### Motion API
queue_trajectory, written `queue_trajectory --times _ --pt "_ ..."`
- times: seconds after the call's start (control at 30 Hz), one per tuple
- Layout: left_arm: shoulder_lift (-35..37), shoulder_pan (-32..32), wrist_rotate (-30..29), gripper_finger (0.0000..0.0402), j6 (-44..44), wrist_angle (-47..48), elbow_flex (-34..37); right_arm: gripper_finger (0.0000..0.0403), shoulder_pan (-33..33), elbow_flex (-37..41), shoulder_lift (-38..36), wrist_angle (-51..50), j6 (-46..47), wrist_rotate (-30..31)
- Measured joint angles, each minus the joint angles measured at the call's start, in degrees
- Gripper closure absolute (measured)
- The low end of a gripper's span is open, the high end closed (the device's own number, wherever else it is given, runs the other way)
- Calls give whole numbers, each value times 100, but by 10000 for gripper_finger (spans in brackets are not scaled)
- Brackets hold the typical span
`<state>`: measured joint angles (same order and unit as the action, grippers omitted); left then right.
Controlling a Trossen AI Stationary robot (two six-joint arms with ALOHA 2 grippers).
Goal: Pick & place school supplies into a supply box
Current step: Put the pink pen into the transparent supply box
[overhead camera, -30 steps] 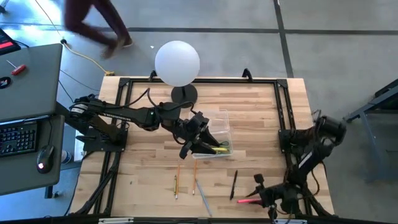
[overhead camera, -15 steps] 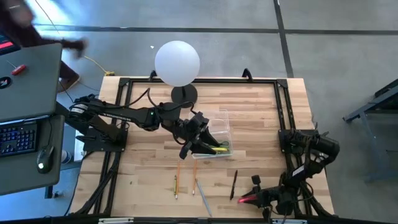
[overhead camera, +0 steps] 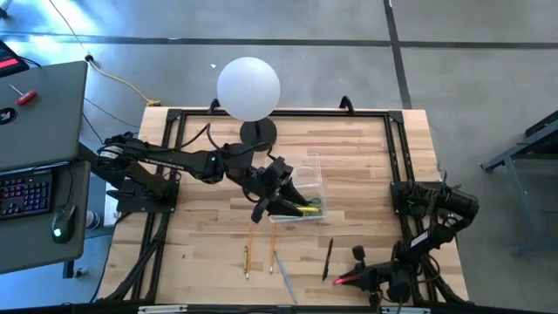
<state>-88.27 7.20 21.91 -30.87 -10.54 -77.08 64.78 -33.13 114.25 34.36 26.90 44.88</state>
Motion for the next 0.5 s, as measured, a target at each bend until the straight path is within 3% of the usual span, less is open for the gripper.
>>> queue_trajectory --times 0.2,0.5 --pt "109 -2 470 188 -5 -329 -3 385 -71 20 77 387 -255 150" --pt "411 4 824 188 -6 -477 0 358 -63 29 77 692 -377 353"
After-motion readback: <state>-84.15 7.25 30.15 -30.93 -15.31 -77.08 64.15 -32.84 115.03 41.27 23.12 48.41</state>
